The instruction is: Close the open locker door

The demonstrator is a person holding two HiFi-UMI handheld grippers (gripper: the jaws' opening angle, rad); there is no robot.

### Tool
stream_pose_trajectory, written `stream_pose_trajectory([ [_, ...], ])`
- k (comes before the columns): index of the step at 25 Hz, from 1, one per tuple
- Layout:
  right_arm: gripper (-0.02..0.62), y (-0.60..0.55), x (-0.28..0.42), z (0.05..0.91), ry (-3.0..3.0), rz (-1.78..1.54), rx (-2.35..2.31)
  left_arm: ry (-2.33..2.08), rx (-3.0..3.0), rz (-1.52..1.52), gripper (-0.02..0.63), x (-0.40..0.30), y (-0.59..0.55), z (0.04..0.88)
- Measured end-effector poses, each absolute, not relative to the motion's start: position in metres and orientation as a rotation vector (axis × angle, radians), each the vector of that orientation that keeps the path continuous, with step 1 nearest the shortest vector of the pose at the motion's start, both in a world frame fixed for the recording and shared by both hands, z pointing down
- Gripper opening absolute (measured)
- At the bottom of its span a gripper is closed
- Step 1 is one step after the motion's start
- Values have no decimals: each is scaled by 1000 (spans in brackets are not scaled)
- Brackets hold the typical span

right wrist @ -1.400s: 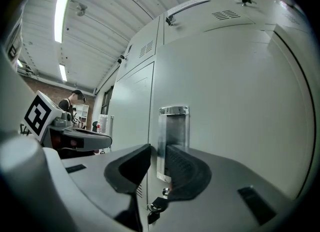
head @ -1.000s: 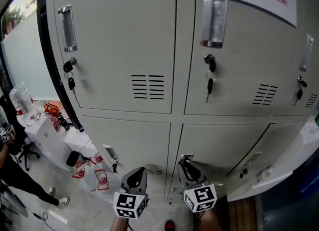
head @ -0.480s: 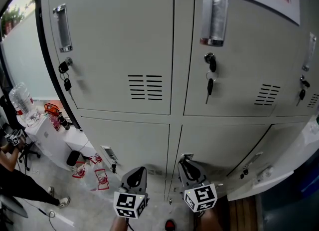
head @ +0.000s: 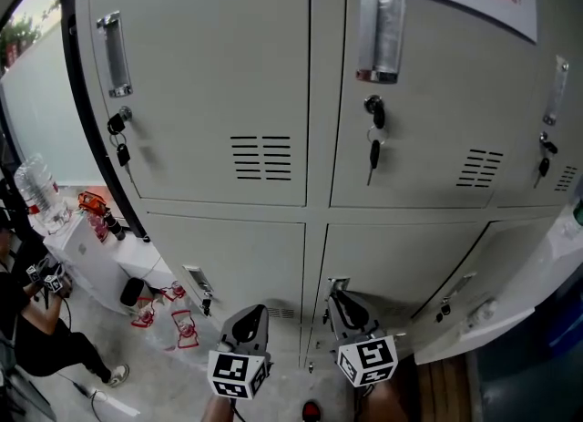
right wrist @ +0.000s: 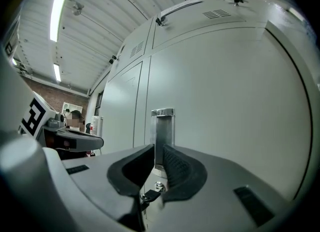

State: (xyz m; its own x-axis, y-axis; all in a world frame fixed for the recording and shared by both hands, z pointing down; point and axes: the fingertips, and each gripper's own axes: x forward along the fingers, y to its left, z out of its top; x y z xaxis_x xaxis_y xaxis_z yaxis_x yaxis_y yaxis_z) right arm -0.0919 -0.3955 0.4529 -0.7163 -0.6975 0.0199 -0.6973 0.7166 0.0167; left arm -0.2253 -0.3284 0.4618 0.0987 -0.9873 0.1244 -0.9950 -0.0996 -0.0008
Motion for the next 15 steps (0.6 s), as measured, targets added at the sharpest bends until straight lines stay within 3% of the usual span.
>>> stream_pose_trajectory([
  [15, 57, -343, -19, 445, -2757, -93, 1405, -1929, 2415, 128, 21, -179, -296, 448],
])
